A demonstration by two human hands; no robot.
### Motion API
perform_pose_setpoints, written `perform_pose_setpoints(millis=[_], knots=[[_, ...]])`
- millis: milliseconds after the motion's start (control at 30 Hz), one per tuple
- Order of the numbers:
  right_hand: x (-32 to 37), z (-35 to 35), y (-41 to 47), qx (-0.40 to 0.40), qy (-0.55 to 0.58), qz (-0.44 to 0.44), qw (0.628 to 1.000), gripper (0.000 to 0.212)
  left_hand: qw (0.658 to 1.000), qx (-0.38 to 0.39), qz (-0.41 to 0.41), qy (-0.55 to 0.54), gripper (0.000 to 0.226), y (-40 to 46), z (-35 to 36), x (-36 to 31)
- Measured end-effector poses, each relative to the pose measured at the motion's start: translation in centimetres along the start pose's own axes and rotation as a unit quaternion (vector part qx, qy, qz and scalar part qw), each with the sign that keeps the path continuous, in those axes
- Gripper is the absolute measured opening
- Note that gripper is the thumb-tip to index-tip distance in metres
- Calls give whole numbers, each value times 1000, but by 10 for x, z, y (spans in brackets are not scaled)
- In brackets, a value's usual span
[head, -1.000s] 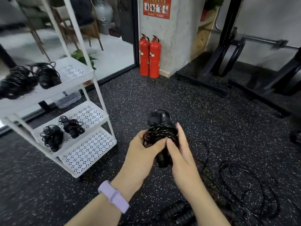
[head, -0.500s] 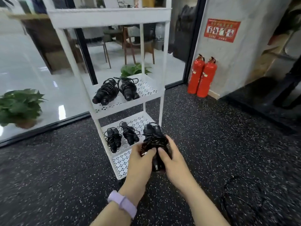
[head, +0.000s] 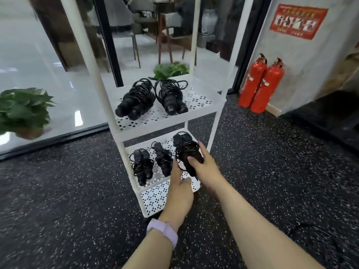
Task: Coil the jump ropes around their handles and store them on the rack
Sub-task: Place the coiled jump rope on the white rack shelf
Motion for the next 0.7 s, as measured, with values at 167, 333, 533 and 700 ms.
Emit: perform_pose_setpoints(millis=[167,333,533,700], knots=[[-4,4,48,43,-66,-28,997,79,992,7,80,94,73,56,1,-3],[-17,7,91,10,-134,-66,989,61,904,6,114,412,71,111,-3,1],[-52,18,123,29,-248,-42,967,34,774,55,145,614,61,140,-6,25],[-65,20,131,29,-425,-45,903,58,662,101,142,729,61,144,-5,28]])
Point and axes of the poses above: each hand's wrist, its own y-axis towards the middle knuckle, its own z-axis out of the palm, x = y × z, the point moved 2 cm from there along y, towards the middle knuckle, and after that the axes turned 9 degrees about -y, right-handed, at the moved point
